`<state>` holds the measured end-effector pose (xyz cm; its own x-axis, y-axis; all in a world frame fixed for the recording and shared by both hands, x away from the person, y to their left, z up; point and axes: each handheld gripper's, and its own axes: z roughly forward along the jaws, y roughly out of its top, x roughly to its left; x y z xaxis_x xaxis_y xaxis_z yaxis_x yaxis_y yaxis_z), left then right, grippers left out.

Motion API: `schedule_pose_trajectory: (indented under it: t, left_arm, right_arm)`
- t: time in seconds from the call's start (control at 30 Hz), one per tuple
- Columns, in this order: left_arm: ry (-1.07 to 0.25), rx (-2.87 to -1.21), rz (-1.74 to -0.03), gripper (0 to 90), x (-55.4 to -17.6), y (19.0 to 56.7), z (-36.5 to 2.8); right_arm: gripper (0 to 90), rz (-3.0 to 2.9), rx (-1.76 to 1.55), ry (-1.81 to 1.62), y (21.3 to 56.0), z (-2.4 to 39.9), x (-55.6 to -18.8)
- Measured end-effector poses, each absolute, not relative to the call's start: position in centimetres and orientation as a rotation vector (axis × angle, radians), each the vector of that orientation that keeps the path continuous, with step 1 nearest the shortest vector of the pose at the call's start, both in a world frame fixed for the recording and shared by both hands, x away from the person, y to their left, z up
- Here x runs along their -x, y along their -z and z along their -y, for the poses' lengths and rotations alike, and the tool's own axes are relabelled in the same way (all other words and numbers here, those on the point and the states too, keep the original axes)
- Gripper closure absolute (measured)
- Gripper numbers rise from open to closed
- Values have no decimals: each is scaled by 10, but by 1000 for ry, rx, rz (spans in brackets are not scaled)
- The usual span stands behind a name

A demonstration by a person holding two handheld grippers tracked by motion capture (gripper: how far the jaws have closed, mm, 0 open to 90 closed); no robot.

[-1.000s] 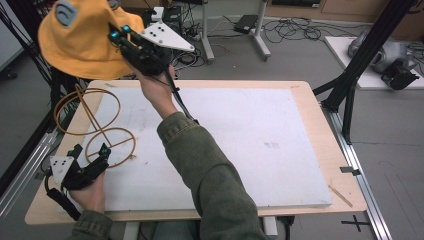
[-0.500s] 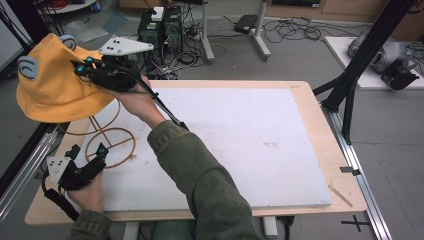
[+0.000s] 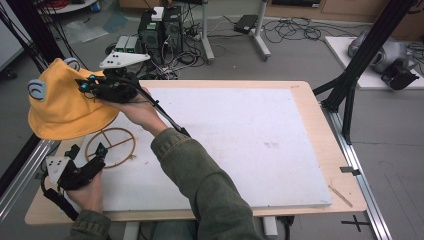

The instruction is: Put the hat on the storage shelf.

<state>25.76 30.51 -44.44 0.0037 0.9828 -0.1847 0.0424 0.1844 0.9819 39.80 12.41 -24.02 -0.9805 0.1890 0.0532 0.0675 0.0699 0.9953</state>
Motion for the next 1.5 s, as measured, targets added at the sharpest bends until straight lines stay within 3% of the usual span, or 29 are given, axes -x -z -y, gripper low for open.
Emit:
schedule_pose_trajectory:
  t: [0.3, 0.7, 0.77, 0.87, 0.97, 1.17, 1.5]
  left_arm:
    - [-1048, -1112, -1315, 153, -258, 445, -305]
    - [-1048, -1113, -1316, 153, -259, 446, -304]
    - [-1050, -1114, -1317, 153, -259, 446, -304]
    - [-1049, -1109, -1317, 153, -258, 446, -304]
    - [-1049, -1112, -1317, 153, -258, 446, -305]
    - [-1054, -1109, -1314, 152, -257, 446, -304]
    - [-1063, -1123, -1302, 152, -256, 445, -301]
  right_arm:
    - [875, -2243, -363, -2044, 261, -117, -405]
    - [855, -2222, -374, -2088, 262, -114, -411]
    - [575, -2228, -386, -2094, 263, -115, -411]
    - [390, -2237, -415, -2088, 263, -112, -415]
    - [271, -2221, -451, -2081, 259, -102, -419]
    - [175, -2115, -504, -1995, 241, -66, -422]
    - [141, -1941, -626, -1864, 222, 20, -417]
